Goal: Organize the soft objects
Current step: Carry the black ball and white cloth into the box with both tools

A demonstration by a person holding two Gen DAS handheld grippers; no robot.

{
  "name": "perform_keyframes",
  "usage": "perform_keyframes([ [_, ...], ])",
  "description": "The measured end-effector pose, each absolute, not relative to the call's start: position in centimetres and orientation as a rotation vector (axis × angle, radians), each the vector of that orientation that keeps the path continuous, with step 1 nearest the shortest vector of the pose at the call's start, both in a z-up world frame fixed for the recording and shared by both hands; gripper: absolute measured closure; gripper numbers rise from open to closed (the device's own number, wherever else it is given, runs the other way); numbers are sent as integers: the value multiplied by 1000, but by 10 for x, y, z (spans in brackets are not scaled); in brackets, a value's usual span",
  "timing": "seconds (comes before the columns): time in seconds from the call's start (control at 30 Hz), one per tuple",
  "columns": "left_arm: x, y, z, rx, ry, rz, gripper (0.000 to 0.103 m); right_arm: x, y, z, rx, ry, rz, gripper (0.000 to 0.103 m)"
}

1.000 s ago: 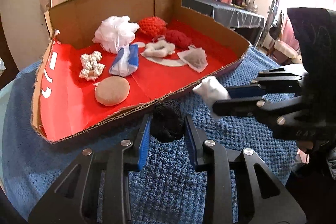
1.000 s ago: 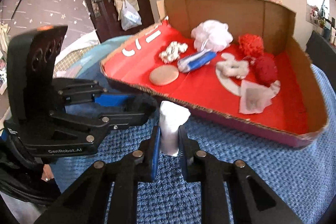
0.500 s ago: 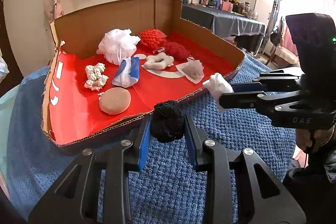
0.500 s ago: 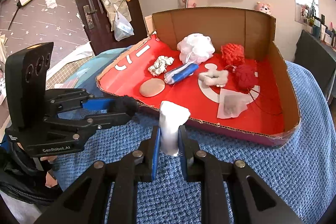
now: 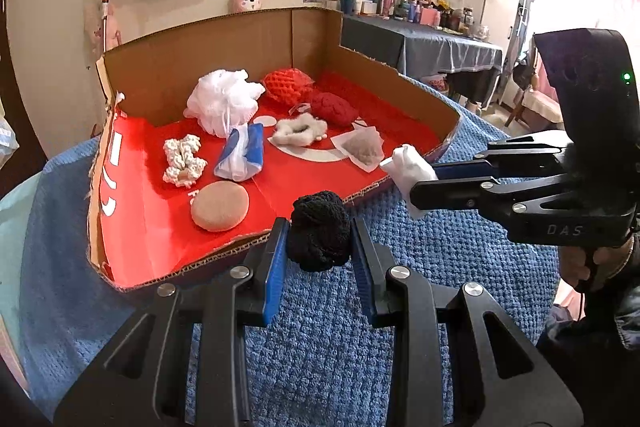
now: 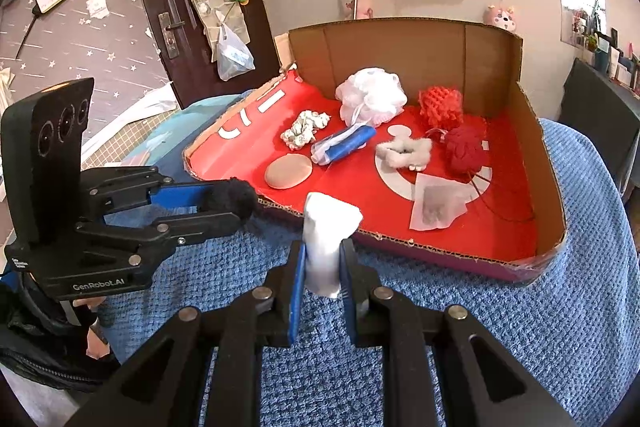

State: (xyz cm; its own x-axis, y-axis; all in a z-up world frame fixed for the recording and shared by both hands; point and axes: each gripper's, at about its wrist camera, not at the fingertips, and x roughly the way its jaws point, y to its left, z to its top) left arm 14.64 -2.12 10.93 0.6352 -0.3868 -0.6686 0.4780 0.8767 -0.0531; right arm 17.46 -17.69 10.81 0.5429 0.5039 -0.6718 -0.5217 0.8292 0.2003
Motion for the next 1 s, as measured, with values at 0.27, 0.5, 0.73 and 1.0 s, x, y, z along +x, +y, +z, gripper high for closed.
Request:
perform_keyframes([
  [0.27, 164, -25, 118, 143, 728, -507, 74, 188, -176, 116, -31, 784, 609, 84],
  [0.5, 196, -32, 113, 157, 766, -551, 74, 217, -175, 118, -29, 799, 623, 84],
  [0.73, 230, -40, 95, 204, 831, -565, 74, 256, -168, 100, -48, 883, 635, 84],
  [1.0, 253, -44, 85, 233, 871, -577, 74, 280, -165, 85, -66, 954, 643, 84],
])
